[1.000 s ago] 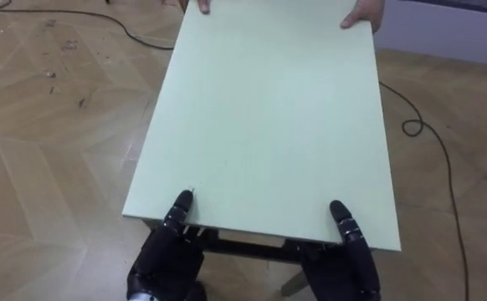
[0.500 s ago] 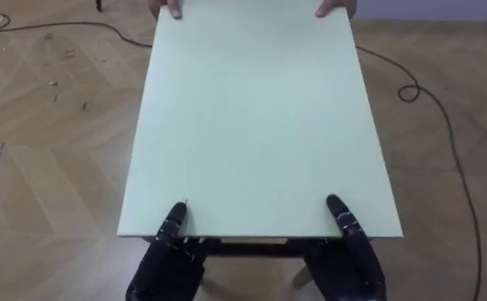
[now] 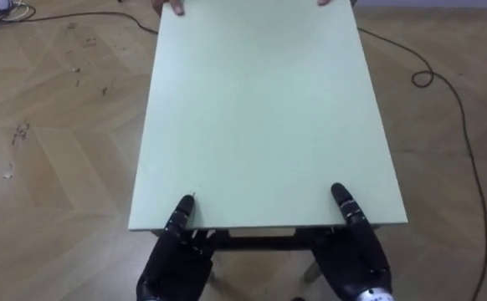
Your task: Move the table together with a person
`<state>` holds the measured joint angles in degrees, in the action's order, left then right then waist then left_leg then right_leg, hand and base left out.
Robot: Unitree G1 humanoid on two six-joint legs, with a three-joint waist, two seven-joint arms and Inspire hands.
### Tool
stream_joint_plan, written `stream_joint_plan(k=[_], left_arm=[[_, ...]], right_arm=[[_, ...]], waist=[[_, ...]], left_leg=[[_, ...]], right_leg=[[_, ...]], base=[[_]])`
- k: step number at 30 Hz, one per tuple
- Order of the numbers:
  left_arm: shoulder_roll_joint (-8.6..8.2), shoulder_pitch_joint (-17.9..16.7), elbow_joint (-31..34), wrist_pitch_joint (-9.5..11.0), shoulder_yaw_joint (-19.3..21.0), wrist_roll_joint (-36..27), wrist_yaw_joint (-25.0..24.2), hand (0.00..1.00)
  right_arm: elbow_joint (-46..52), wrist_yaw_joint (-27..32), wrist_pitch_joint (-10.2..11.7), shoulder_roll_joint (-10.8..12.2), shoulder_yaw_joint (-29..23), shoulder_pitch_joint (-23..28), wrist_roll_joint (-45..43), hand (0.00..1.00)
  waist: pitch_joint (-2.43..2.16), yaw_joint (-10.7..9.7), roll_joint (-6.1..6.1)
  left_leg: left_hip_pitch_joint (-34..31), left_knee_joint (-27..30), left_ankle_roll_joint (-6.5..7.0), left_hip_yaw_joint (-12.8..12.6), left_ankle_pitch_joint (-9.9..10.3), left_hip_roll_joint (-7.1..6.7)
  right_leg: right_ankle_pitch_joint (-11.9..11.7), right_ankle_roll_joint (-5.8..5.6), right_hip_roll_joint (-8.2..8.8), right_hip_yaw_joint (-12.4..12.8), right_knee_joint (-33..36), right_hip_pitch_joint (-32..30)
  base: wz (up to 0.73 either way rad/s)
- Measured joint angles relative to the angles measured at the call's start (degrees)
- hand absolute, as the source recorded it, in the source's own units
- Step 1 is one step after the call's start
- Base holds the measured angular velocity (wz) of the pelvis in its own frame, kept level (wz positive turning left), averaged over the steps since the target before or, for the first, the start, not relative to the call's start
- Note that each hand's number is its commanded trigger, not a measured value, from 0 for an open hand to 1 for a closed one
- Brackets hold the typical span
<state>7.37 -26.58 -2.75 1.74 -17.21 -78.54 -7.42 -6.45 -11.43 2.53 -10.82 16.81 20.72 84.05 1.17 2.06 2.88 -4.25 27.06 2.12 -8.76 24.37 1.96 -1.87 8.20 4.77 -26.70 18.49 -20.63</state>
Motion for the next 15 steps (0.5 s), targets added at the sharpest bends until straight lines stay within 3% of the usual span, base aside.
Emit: stream_joint_plan(k=[2, 4, 5, 6, 7, 9, 11, 12, 15], left_arm=[[-0.22, 0.0, -0.4, -0.5, 0.0, 0.0, 0.0, 1.00], [-0.32, 0.1, -0.5, -0.8, 0.0, 0.0, 0.0, 1.00], [-0.33, 0.4, -0.5, -0.9, 0.0, 0.0, 0.0, 1.00], [-0.17, 0.8, -0.6, -0.9, 0.1, 0.0, 0.0, 1.00], [-0.08, 1.0, -0.8, -1.2, 0.1, 0.1, 0.1, 1.00], [0.50, 1.2, -0.9, -1.5, 0.2, 0.5, 0.4, 1.00], [0.50, 1.1, -0.9, -1.5, 0.3, 0.7, 0.3, 1.00], [0.48, 1.1, -0.8, -1.5, 0.5, 0.8, 0.3, 1.00], [0.26, 1.1, -0.9, -1.5, 1.2, 1.5, 0.2, 1.00]], right_arm=[[0.0, 0.0, -0.2, 0.0, -0.4, 0.4, -0.1, 1.00], [0.0, 0.0, -0.6, -0.2, -0.8, 0.3, -0.2, 1.00], [0.0, 0.0, -0.7, -0.1, -0.9, 0.2, -0.2, 1.00], [0.1, 0.0, -0.8, 0.1, -1.0, 0.3, -0.1, 1.00], [0.1, 0.0, -0.8, 0.2, -1.1, 0.7, -0.1, 1.00], [0.2, 0.0, -1.0, 1.0, -1.2, 2.0, 0.7, 1.00], [0.2, 0.0, -0.9, 1.2, -1.1, 2.0, 0.6, 1.00], [0.2, -0.1, -0.8, 1.2, -1.0, 2.0, 0.6, 1.00], [0.2, -0.4, -0.5, 1.1, -0.4, 1.8, 0.7, 1.00]], waist=[[0.01, 0.0, -0.53], [0.13, 0.0, -0.91], [0.14, -0.1, -0.91], [0.25, -0.2, -0.78], [0.28, -0.3, -0.76], [0.05, -0.2, -1.71], [0.02, 0.5, -1.75], [0.01, 0.9, -1.86], [0.03, 1.7, -2.55]], left_leg=[[-0.2, 0.1, 0.49, -0.1, -0.5, -1.03], [-1.0, 0.0, 1.32, 0.0, -1.5, -1.69], [-1.8, -0.2, 1.99, -0.4, -2.4, -1.72], [-2.6, -0.3, 2.61, -0.5, -3.1, -1.48], [-2.7, -0.4, 2.80, -0.8, -3.5, -1.38], [-2.4, -2.0, 3.12, -3.0, -5.0, -1.15], [-2.4, -3.4, 3.17, -3.6, -6.1, -1.29], [-2.5, -4.3, 3.10, -3.7, -6.8, -1.44], [-3.1, -5.6, 2.58, -4.6, -8.1, -1.45]], right_leg=[[-1.3, -0.27, 0.59, 0.3, -0.6, 0.1], [-3.3, -1.85, 1.10, 1.2, -2.0, 0.1], [-5.3, -6.29, 0.80, 3.5, -3.0, -0.4], [-6.0, -9.72, 1.00, 5.6, -2.3, -0.7], [-4.0, -9.83, 1.56, 6.7, 0.6, -0.8], [6.9, -9.35, 4.78, 9.7, 16.2, -0.5], [11.2, -10.56, 6.14, 11.4, 20.0, 3.0], [13.2, -11.55, 5.83, 12.8, 18.7, 6.1], [14.5, -11.80, 3.84, 14.5, 10.4, 9.4]], base=[[0.00], [0.04], [0.14], [0.21], [0.39], [0.29], [-0.13], [-0.14], [-0.17]])
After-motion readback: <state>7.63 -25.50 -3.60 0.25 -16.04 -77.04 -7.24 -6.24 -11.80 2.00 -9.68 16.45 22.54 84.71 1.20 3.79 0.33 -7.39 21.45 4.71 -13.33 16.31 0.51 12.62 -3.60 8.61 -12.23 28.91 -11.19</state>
